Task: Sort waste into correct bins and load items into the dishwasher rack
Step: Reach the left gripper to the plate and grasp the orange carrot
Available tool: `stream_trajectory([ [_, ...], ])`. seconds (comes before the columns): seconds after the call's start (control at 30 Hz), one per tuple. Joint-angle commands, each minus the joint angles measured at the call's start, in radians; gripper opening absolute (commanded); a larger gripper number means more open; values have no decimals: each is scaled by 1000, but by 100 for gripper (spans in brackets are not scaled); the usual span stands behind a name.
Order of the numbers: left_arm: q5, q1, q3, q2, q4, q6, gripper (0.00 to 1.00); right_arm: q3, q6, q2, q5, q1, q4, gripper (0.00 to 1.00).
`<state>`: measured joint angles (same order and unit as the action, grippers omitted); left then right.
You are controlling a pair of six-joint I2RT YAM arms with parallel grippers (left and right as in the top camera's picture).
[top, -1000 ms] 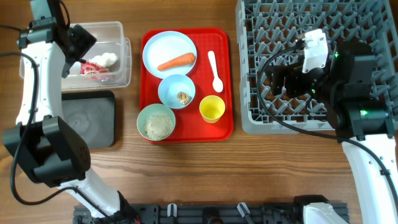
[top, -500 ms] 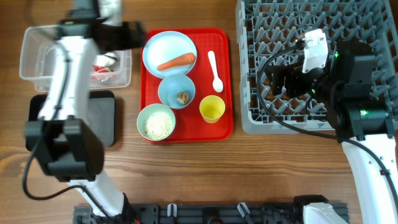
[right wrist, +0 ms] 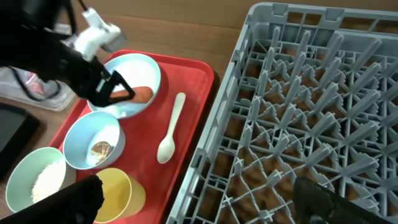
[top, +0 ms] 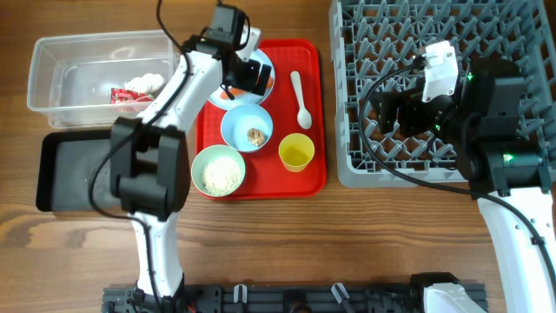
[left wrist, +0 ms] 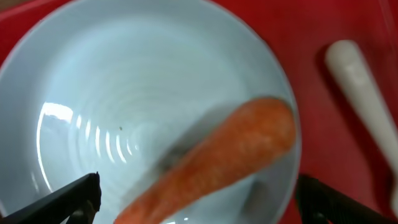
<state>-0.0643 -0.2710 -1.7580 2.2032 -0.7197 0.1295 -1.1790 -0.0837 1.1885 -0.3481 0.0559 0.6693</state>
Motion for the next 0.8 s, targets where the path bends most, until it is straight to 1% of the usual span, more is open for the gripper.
stream_trajectory([
  [0.0, 23, 27, -13, 39, 8, 51, 99, -10, 8, 3, -19, -3, 1, 100],
  [0.07, 17, 29, -13, 51, 9, 64, 98, -10, 8, 3, -19, -3, 1, 100],
  [0.17, 1, 27, -13, 74, 6, 77, 94, -10, 8, 3, -19, -3, 1, 100],
  [0.23, -6, 25, -13, 86, 0, 76, 89, -10, 8, 3, -19, -3, 1, 100],
  [0.37, -6, 24, -13, 119, -2, 73, 75, -10, 8, 4, -19, -3, 1, 100],
  [0.43, -6, 24, -13, 130, -2, 72, 64, -10, 8, 4, -19, -3, 1, 100],
  [0.47, -6, 24, -13, 134, -2, 72, 53, -10, 8, 4, -19, -3, 1, 100],
  [0.5, -6, 24, -13, 134, -3, 69, 47, -10, 8, 4, -19, -3, 1, 100],
  [0.53, -6, 24, -13, 134, -2, 61, 38, -10, 8, 4, -19, -3, 1, 100],
  [0.6, -6, 24, -13, 134, 3, 41, 27, -10, 8, 4, -19, -3, 1, 100],
  [0.63, -6, 24, -13, 134, 11, 22, 20, -10, 8, 3, -19, -3, 1, 100],
  [0.7, -5, 24, -13, 134, 19, -7, 12, -10, 8, 4, -19, -3, 1, 100],
  [0.77, -6, 24, -13, 130, 23, -15, 10, -10, 8, 4, -19, -3, 1, 100],
])
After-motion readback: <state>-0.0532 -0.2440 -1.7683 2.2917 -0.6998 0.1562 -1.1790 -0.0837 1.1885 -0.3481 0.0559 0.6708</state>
